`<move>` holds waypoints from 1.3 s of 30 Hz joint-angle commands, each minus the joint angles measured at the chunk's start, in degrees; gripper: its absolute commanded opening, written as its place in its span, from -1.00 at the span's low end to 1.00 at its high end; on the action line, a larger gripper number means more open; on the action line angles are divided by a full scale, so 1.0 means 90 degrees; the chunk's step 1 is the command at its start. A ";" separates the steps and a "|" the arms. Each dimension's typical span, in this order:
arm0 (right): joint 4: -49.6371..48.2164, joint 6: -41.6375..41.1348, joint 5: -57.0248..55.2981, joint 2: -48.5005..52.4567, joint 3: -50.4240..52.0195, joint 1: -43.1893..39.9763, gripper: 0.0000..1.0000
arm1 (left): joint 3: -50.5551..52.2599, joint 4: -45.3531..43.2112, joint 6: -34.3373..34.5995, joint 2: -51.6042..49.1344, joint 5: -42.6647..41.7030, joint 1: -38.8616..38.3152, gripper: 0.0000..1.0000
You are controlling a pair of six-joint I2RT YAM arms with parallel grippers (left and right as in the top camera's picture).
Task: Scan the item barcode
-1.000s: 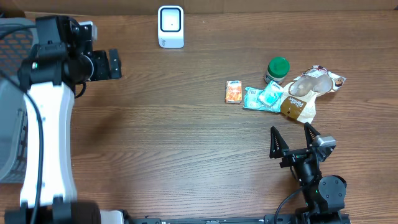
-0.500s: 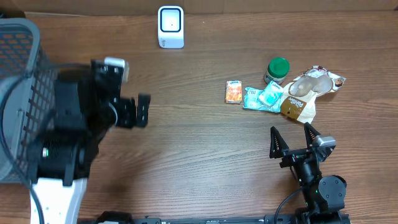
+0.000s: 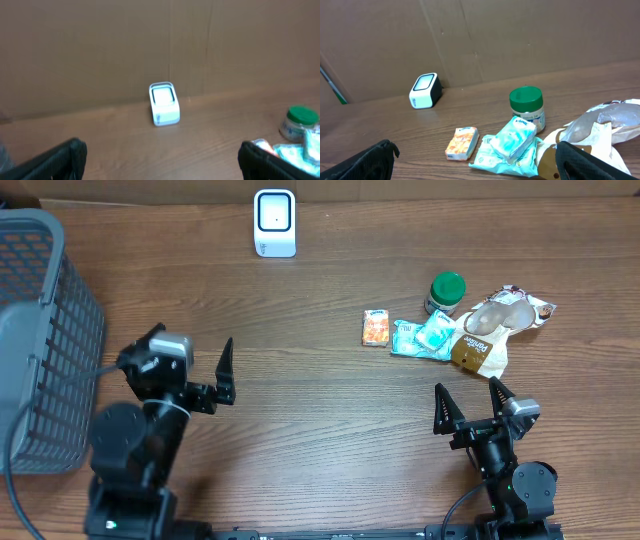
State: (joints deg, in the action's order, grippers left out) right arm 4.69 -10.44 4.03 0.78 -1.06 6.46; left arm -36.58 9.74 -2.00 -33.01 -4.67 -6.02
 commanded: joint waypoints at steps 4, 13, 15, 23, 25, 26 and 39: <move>-0.0015 0.0029 -0.0036 -0.0068 0.0066 0.0032 1.00 | 0.1800 -0.1634 -0.0146 0.0855 0.0070 -0.0039 0.99; -0.0015 0.0029 -0.0036 -0.0068 0.0066 0.0032 1.00 | 0.2900 -0.2084 -0.0491 0.1780 0.0095 -0.0036 0.99; -0.0015 0.0029 -0.0036 -0.0068 0.0066 0.0032 1.00 | 0.3077 -0.2079 -0.0600 0.2023 0.0092 -0.0034 0.99; -0.0015 0.0027 -0.0036 -0.0068 0.0066 0.0032 1.00 | 0.3886 -0.2072 -0.0639 0.2975 0.0087 0.0019 0.99; -0.0015 0.0027 -0.0036 -0.0068 0.0066 0.0032 1.00 | 0.3993 -0.2067 -0.0639 0.3089 0.0087 0.0032 0.99; -0.0015 0.0029 -0.0036 -0.0068 0.0066 0.0032 1.00 | 0.4041 -0.2021 -0.0639 0.3155 0.0085 0.0034 0.99; -0.0015 0.0029 -0.0036 -0.0068 0.0066 0.0032 0.99 | 0.4034 -0.0600 -0.0413 0.3650 0.0136 0.0041 0.99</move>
State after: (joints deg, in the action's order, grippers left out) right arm 4.69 -10.44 4.01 0.78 -1.06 6.46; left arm -0.51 4.08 -6.44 -0.99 -4.01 -5.98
